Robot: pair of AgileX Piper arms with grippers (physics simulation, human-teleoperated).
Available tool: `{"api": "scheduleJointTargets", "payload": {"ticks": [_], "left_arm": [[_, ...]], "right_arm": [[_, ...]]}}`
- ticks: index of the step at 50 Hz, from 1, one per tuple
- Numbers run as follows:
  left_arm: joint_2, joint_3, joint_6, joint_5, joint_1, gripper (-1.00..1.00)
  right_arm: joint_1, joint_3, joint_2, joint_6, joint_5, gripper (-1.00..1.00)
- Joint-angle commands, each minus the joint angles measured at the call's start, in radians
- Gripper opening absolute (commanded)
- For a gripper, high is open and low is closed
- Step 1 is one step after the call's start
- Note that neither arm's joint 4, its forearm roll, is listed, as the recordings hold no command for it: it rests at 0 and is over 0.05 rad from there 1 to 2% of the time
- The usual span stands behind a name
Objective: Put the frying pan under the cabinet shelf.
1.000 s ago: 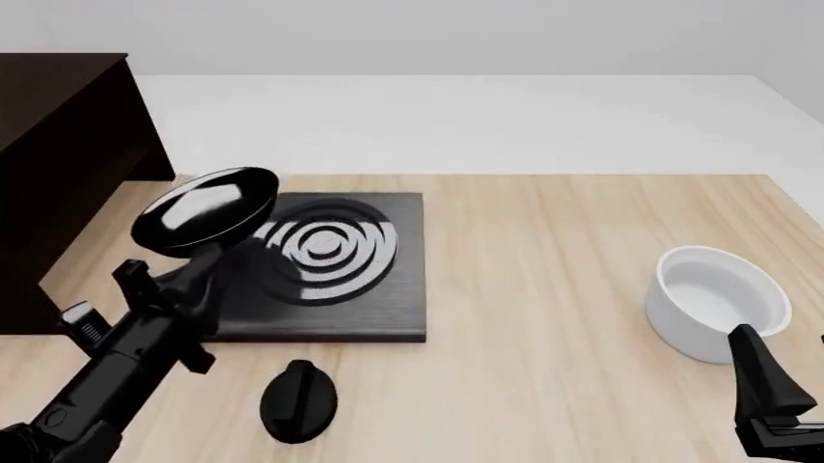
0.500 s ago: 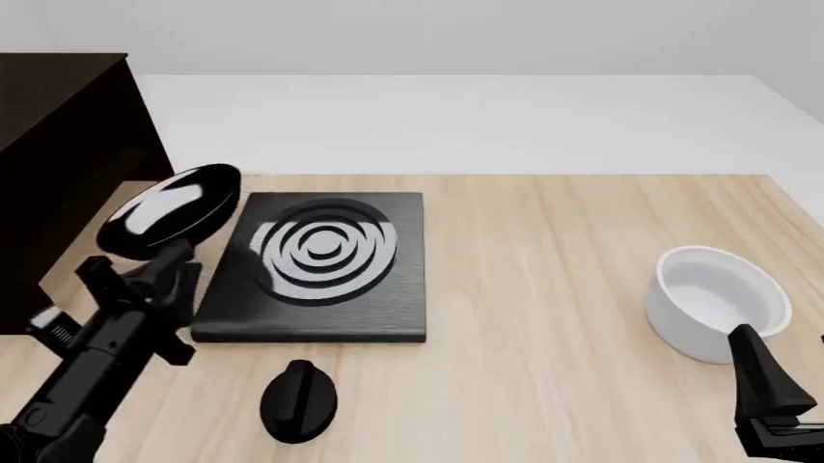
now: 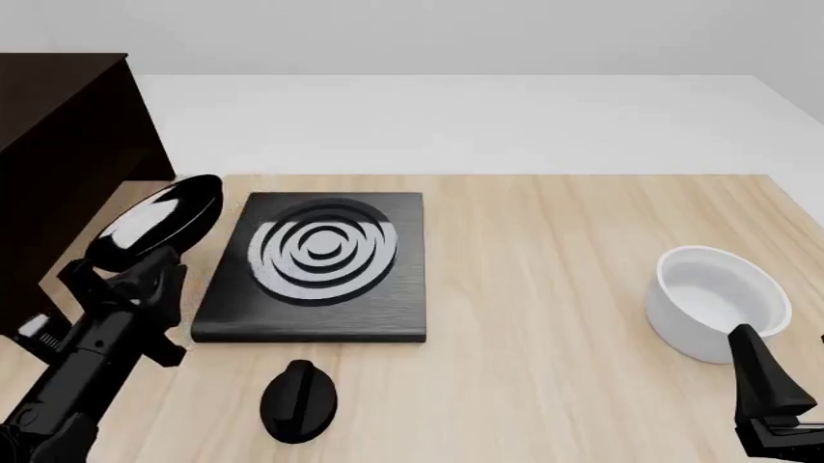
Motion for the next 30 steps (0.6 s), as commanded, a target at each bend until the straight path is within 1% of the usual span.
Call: {"api": "scheduleJointTargets", "payload": {"ticks": [1, 5, 16, 18, 20, 21, 26, 27, 29, 30], "left_arm": [[-0.013, -0.014, -0.016, -0.018, 0.043, -1.0], [0.008, -0.022, -0.021, -0.018, 0.068, -1.0], [0.059, -0.052, -0.043, -0.018, 0.101, -1.0], [0.08, -0.063, -0.076, -0.018, 0.091, -1.0], [0.108, -0.071, -0.094, -0.018, 0.082, -1.0], [0.114, -0.077, -0.081, -0.018, 0.089, -1.0], [0.147, -0.094, -0.108, -0.018, 0.083, -1.0], [0.155, -0.101, -0.099, -0.018, 0.093, -1.0], [0.166, -0.106, -0.115, -0.018, 0.092, -1.0], [0.169, -0.11, -0.106, -0.018, 0.099, -1.0]], "right_arm": [[0.0, 0.0, 0.0, 0.0, 0.0, 1.0], [0.0, 0.0, 0.0, 0.0, 0.0, 1.0], [0.0, 0.0, 0.0, 0.0, 0.0, 1.0], [0.0, 0.0, 0.0, 0.0, 0.0, 1.0], [0.0, 0.0, 0.0, 0.0, 0.0, 1.0], [0.0, 0.0, 0.0, 0.0, 0.0, 1.0], [0.0, 0.0, 0.0, 0.0, 0.0, 1.0], [0.0, 0.0, 0.0, 0.0, 0.0, 1.0], [0.0, 0.0, 0.0, 0.0, 0.0, 1.0], [0.0, 0.0, 0.0, 0.0, 0.0, 1.0]]}}
